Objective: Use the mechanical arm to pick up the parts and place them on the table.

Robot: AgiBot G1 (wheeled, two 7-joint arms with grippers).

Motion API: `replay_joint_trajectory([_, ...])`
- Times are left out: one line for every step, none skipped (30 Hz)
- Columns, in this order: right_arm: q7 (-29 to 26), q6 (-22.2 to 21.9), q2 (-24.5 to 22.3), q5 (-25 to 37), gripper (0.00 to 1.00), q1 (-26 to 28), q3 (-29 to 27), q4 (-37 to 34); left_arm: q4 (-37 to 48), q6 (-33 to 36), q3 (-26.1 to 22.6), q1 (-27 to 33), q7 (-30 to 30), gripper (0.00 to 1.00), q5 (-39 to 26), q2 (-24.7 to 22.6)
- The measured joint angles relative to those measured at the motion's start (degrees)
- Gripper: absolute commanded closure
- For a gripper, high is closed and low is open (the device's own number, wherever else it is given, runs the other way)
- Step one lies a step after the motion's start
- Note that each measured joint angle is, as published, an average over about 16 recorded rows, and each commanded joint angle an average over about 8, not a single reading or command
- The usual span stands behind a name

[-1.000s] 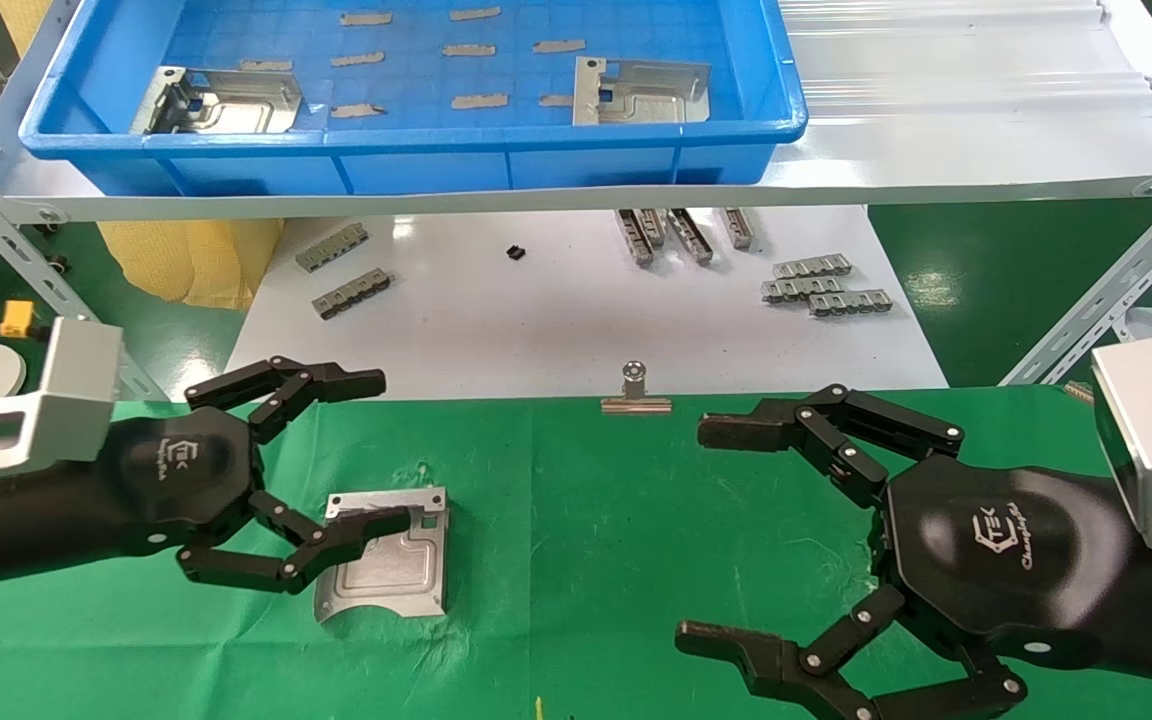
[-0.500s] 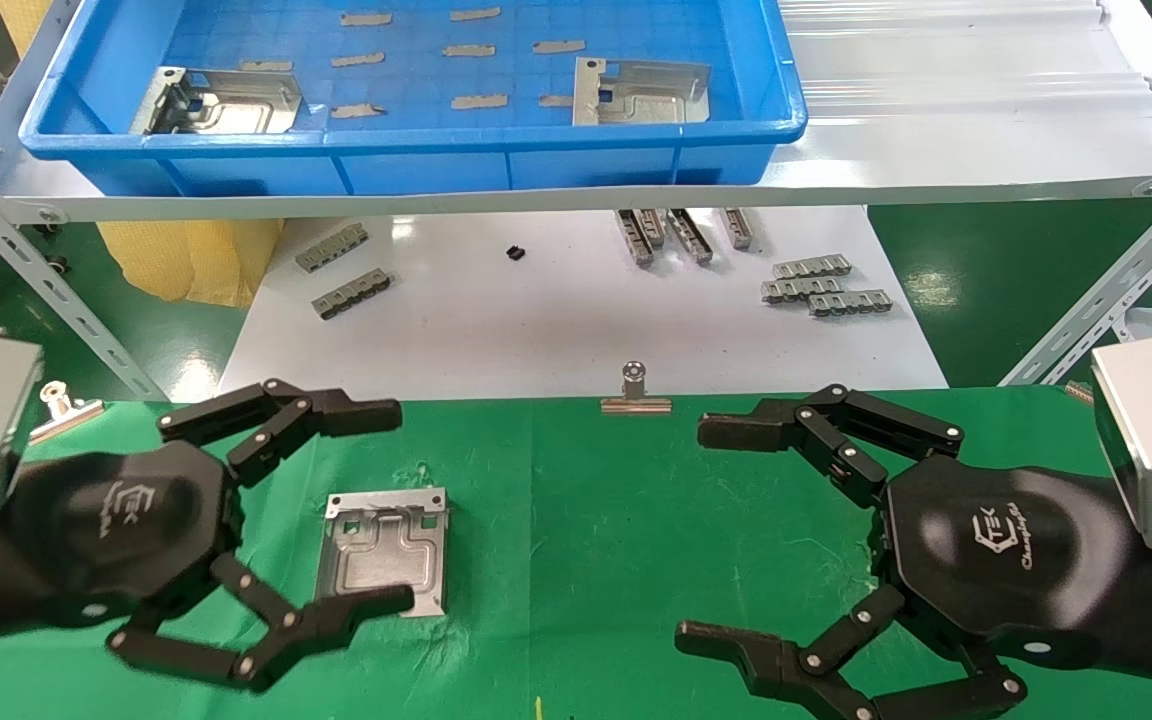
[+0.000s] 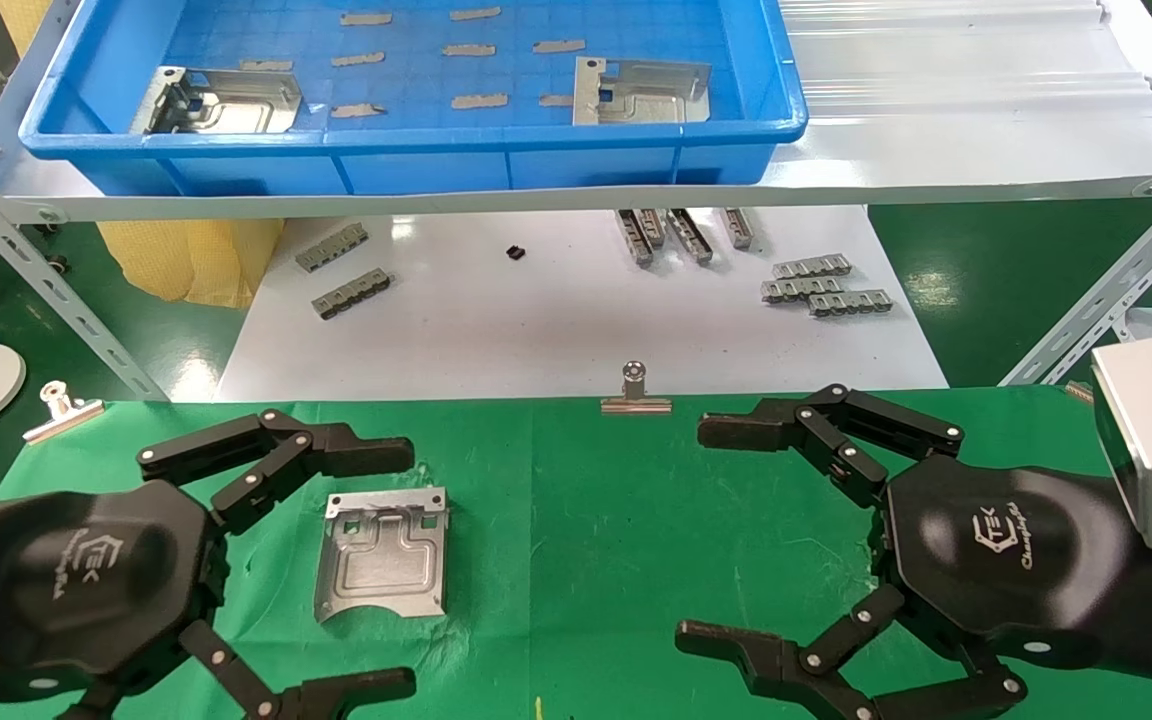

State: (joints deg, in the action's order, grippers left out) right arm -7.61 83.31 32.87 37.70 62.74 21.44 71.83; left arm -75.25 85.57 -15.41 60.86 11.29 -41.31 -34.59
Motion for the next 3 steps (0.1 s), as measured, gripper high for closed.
replay_joint_trajectory([0.0,0.0,0.0,0.0,0.0,0.0,0.0,0.0,-0.3,0.0,0.1,-0.1,0.1,0.0,0.1,0.1])
replay_joint_trajectory([0.0,0.0,0.0,0.0,0.0,0.0,0.0,0.0,-0.2,0.0,0.1,-0.1,0.1,0.0,0.1,0.1])
replay_joint_trajectory([0.0,0.0,0.0,0.0,0.0,0.0,0.0,0.0,-0.2,0.0,0.1,-0.1,0.0,0.0,0.1,0.1])
